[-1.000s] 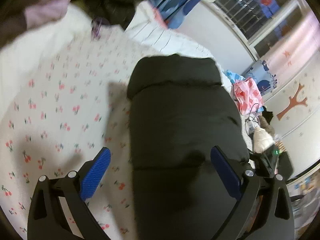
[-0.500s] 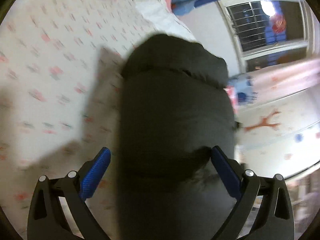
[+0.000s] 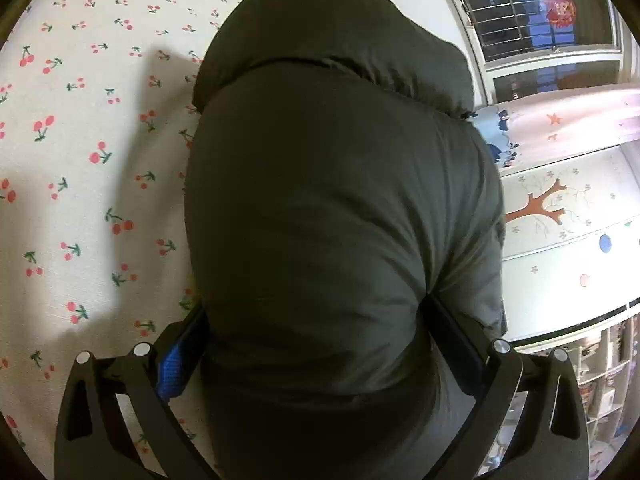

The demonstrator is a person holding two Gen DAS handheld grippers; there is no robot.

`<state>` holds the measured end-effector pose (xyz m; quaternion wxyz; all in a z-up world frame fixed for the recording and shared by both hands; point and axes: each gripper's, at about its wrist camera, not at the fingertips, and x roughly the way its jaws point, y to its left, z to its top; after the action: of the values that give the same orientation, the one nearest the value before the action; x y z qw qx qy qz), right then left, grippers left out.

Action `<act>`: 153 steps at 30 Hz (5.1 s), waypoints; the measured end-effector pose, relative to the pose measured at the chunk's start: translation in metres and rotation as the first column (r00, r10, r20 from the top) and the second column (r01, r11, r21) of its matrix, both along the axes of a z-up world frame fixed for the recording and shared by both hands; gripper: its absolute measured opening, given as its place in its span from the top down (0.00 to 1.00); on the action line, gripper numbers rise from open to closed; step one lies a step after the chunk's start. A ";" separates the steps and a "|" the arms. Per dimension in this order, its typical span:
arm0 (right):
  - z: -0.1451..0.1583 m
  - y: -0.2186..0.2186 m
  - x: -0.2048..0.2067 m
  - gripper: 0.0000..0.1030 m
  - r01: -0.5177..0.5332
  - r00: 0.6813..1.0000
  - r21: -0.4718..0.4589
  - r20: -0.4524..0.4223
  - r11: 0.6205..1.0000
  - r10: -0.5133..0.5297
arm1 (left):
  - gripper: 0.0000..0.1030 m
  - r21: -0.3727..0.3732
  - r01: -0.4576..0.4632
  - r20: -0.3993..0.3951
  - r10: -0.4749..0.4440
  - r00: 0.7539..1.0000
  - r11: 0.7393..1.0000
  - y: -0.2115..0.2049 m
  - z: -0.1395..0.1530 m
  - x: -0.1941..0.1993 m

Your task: Fold large clothes

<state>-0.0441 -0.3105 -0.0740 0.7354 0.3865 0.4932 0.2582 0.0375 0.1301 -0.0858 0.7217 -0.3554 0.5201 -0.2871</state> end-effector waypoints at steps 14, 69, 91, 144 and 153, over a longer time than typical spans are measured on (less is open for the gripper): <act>0.000 0.029 0.001 0.06 -0.179 0.983 0.222 0.009 0.959 0.182 | 0.06 -0.052 0.132 0.042 -0.130 0.991 0.990 -0.011 0.011 -0.009; 0.050 0.115 0.028 0.06 -0.038 0.990 0.026 0.134 0.999 0.034 | 0.05 0.183 -0.119 0.011 0.119 0.993 0.976 0.094 0.039 -0.083; 0.048 0.113 -0.030 0.07 -0.035 0.994 -0.122 0.101 0.992 0.048 | 0.05 0.324 -0.134 0.113 0.103 0.988 0.936 0.076 0.080 -0.111; 0.026 -0.086 -0.018 0.07 0.005 1.000 0.105 0.015 0.994 -0.007 | 0.05 0.126 0.251 0.107 -0.264 0.958 0.960 -0.166 0.029 -0.050; 0.035 -0.112 -0.009 0.07 0.107 0.979 0.278 0.136 0.955 -0.149 | 0.05 0.181 0.104 0.252 -0.148 0.956 0.978 -0.153 0.099 -0.061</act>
<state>-0.0534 -0.4228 -0.0386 0.7273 0.4929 0.3685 0.3038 -0.0233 -0.0231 0.0130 0.7915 -0.2189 0.4631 -0.3333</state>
